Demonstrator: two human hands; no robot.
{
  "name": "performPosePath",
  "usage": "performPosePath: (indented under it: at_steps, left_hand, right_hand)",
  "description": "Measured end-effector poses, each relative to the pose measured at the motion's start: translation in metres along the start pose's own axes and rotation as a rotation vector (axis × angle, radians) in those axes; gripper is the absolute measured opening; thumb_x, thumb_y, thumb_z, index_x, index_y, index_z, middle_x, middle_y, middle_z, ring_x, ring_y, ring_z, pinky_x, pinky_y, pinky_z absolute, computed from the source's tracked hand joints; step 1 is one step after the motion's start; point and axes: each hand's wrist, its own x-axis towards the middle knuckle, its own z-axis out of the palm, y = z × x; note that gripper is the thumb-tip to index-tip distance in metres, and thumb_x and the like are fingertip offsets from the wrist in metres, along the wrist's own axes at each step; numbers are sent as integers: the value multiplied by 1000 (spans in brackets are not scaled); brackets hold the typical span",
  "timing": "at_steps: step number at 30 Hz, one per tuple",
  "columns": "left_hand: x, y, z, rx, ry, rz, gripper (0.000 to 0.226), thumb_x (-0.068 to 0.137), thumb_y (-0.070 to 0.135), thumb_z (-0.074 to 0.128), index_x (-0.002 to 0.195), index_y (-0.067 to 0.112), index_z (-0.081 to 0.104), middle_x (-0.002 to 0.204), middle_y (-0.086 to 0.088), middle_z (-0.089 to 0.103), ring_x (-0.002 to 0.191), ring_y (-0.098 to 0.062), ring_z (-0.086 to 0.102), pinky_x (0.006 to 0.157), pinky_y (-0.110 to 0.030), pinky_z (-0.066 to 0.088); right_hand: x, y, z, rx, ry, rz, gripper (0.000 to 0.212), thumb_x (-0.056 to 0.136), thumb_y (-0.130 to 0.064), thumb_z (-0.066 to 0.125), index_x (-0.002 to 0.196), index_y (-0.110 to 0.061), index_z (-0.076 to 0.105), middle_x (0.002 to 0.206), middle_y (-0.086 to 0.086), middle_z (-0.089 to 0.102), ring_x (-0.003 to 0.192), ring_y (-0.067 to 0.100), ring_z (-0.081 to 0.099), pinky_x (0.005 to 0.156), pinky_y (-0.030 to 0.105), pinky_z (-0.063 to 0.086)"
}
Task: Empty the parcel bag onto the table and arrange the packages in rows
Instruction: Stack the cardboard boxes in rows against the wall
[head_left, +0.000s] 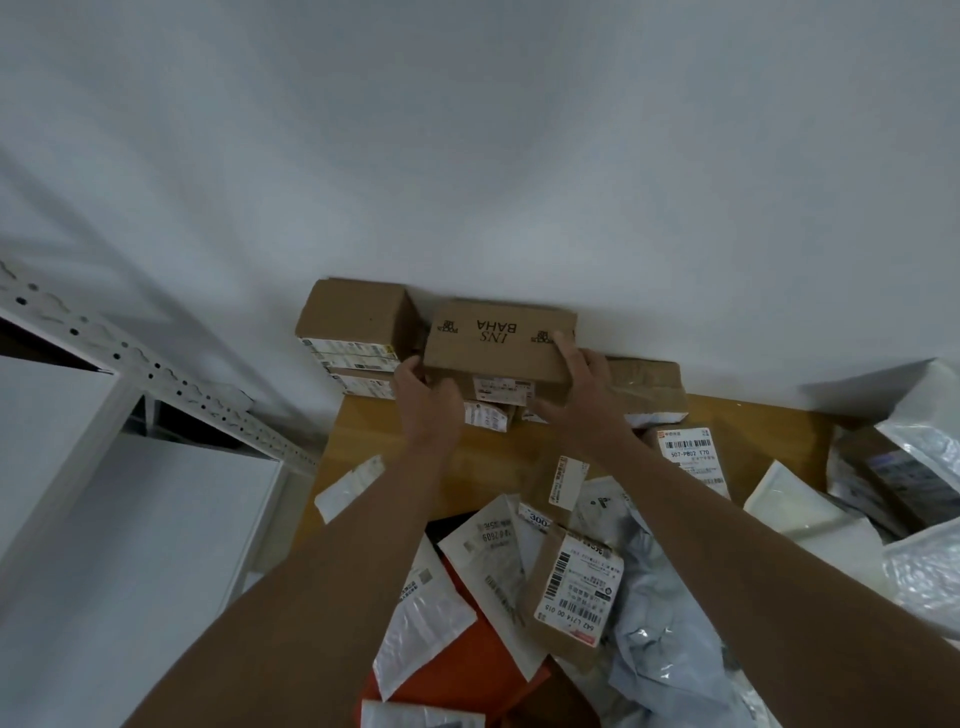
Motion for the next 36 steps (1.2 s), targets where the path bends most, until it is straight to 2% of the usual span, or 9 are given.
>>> performPosePath:
  at_steps: [2,5,7,11,17,22,28,32,36]
  left_hand:
    - [2,0,-2,-28,14,11,45,84,2,51,126,17,45,128,-5,46,103,-19,55,69,-19,45]
    - [4,0,-3,8,27,17,55,87,1,49,140,15,41,135,-4,41,109,-18,52,82,-28,49]
    - [3,0,-3,48,38,10,62,90,1,48,148,16,34,141,-6,35,103,-13,49,80,-22,44]
    - [4,-4,-4,22,13,1,68,93,3,49,153,20,23,141,-7,29,86,-3,49,66,-14,42]
    - [3,-7,-6,-23,9,12,62,89,2,52,146,14,32,138,-8,35,111,-19,51,91,-37,52]
    - [6,-18,-10,-65,-22,-21,60,81,12,54,138,19,38,132,-4,46,116,-24,53,97,-52,50]
    - [6,-17,-13,-54,34,-13,32,89,20,56,118,28,45,124,-1,52,107,-20,55,92,-46,52]
    - [6,-18,-16,-6,99,-104,31,90,18,56,118,24,44,128,-3,48,104,-21,55,84,-39,50]
    - [-5,-20,-14,167,77,-37,21,92,18,53,112,20,48,117,-2,54,91,-16,53,74,-32,44]
  right_hand:
    - [4,-3,4,11,17,1,83,89,-28,70,154,-30,19,147,8,26,128,21,37,107,37,36]
    - [8,-5,11,46,20,0,79,91,-22,67,154,-30,20,146,7,27,131,25,37,110,47,39]
    - [10,-5,17,50,36,-7,76,92,-24,65,153,-32,21,146,5,28,131,26,38,107,51,41]
    - [12,-10,28,42,78,-6,71,94,-24,63,154,-28,23,147,8,31,132,24,35,110,42,36]
    - [11,-10,35,37,92,6,71,96,-26,60,155,-28,19,152,7,29,134,21,34,102,31,31]
    - [8,-12,36,93,62,67,76,97,-29,59,156,-22,12,154,8,28,137,25,34,107,43,34]
    - [4,-13,36,84,108,87,81,93,-28,64,155,-22,14,150,12,28,134,26,33,105,42,33]
    - [2,-8,35,88,110,117,85,90,-32,66,155,-23,11,152,11,25,137,27,31,105,47,36]
    - [-8,7,26,21,116,170,76,90,-18,59,153,-17,17,154,10,26,136,29,35,100,44,40]
